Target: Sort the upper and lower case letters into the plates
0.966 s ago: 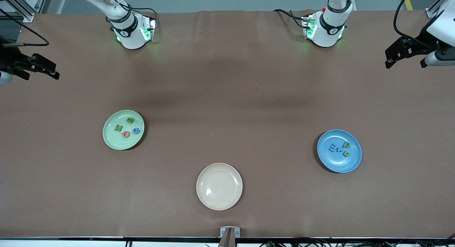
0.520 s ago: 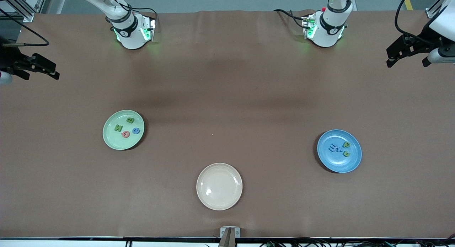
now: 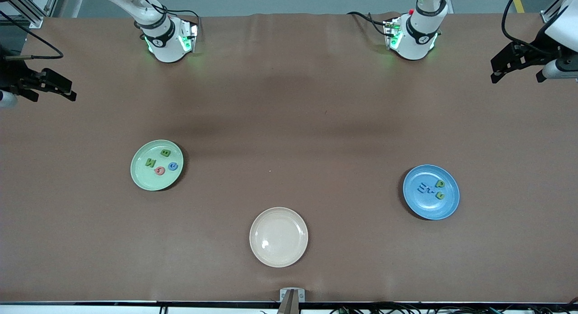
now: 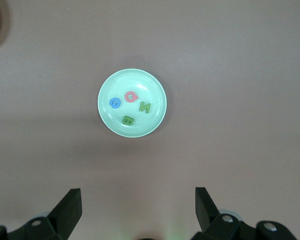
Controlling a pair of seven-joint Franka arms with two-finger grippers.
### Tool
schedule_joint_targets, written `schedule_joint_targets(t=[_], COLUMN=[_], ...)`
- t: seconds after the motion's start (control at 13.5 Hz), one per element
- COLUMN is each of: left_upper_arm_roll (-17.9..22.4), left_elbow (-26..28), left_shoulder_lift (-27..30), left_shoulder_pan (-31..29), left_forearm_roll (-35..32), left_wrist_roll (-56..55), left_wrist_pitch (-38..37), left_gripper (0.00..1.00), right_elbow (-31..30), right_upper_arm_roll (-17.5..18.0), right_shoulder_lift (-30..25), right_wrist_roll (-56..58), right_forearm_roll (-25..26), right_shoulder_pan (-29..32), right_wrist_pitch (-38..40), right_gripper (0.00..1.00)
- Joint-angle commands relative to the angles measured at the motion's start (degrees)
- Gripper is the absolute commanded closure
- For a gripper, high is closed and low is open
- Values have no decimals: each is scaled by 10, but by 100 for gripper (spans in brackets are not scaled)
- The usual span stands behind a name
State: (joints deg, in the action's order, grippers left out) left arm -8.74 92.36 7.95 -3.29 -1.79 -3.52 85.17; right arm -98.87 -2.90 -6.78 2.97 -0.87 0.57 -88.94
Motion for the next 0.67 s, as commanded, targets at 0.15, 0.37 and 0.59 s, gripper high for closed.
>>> schedule_joint_targets(t=[0.15, 0.37, 0.59], left_upper_arm_roll=[1, 0, 1], left_elbow=[-9, -21, -24], left_shoulder_lift=[1, -7, -7], left_shoulder_pan=[-5, -5, -5], left_forearm_roll=[10, 11, 12], left_wrist_roll=[11, 12, 11], left_wrist_pitch=[-19, -19, -20], left_gripper=[0, 0, 0], right_elbow=[-12, -12, -12], right_upper_arm_roll=[5, 5, 6], right_shoulder_lift=[-10, -10, -10], right_wrist_roll=[6, 6, 6], right_forearm_roll=[-3, -3, -3], right_shoulder_pan=[7, 5, 4], right_wrist_pitch=[-1, -2, -6], right_gripper=[0, 0, 0])
